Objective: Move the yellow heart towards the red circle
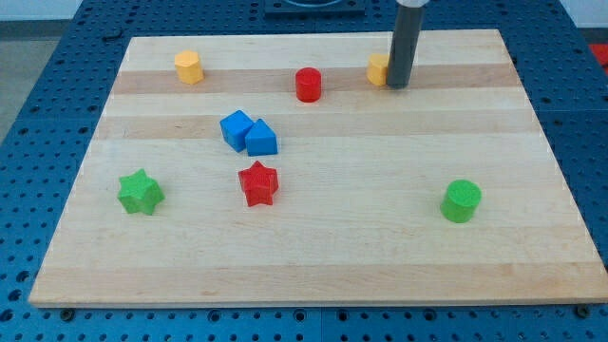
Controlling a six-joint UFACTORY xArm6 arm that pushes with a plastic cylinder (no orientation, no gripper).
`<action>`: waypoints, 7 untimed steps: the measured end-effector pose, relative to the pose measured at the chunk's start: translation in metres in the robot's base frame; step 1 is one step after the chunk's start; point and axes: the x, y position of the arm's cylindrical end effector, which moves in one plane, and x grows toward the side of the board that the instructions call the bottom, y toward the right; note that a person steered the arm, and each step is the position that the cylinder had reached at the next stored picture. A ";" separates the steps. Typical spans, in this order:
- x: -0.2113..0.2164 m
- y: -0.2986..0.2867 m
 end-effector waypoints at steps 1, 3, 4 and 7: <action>-0.027 0.009; -0.038 -0.035; -0.038 -0.022; -0.021 -0.065</action>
